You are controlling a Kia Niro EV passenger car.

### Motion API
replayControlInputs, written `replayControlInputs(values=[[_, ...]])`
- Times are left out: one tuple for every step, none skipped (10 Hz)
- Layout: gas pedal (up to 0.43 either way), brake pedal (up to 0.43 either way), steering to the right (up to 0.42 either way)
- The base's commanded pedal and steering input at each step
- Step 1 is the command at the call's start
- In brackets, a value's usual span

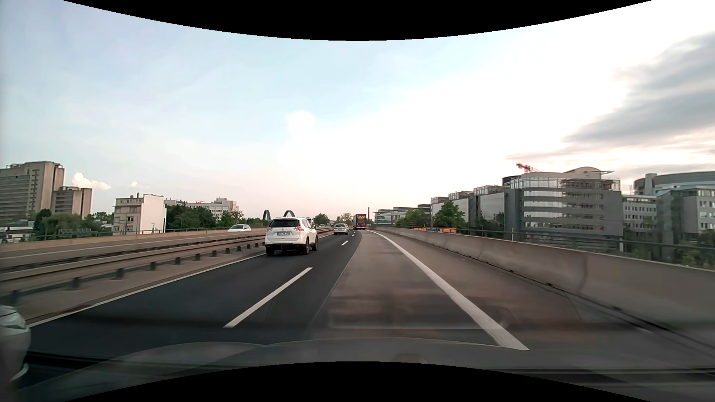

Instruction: Follow the waypoints while adhering to traffic rules and regulations

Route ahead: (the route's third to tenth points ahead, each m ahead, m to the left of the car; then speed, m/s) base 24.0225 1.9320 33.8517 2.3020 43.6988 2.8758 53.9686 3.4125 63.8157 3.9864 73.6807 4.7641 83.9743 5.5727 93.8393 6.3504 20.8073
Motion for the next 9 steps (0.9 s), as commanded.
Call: replayControlInputs(values=[[0.157,0.000,-0.009],[0.157,0.000,-0.009],[0.157,0.000,-0.009],[0.157,0.000,-0.009],[0.157,0.000,-0.009],[0.157,0.000,-0.009],[0.157,0.000,-0.009],[0.157,0.000,-0.009],[0.157,0.000,-0.009]])
